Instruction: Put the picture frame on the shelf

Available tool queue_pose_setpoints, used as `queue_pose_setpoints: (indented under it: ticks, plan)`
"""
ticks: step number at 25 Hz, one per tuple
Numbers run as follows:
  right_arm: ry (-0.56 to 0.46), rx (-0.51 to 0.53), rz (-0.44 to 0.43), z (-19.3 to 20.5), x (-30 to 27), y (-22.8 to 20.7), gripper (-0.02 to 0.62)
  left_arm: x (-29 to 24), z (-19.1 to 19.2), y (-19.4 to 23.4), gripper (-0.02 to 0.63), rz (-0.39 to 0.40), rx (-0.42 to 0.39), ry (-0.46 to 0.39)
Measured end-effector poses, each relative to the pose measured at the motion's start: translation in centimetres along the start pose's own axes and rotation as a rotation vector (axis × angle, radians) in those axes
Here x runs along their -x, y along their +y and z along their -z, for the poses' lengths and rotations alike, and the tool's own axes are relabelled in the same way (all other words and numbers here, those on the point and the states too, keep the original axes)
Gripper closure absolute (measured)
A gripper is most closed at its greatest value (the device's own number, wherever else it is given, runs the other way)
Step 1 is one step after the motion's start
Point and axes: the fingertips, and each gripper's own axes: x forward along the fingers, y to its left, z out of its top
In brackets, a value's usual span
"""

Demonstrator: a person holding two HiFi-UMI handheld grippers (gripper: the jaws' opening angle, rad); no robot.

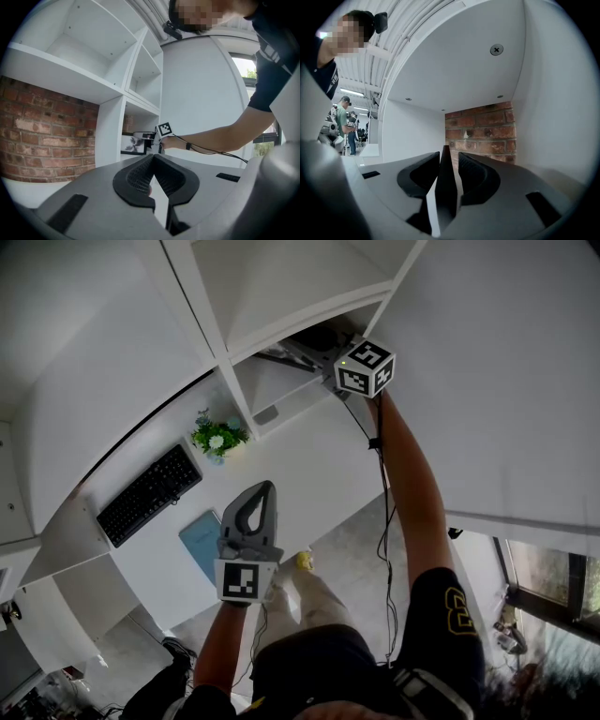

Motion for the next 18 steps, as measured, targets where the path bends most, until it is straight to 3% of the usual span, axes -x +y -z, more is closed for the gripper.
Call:
queue_pose_setpoints:
  ticks: [2,18]
  plan:
    - [0.0,0.001,0.001,-0.1,0.2,0.0,0.459,0.1,0.0,-0.1,0.589,-0.001,0.0,-0.002]
    - [0.011,0.023,0.039,-0.3,1.4,0.6,0.439,1.0,-0.6,-1.0,0.589,-0.002,0.003,-0.015]
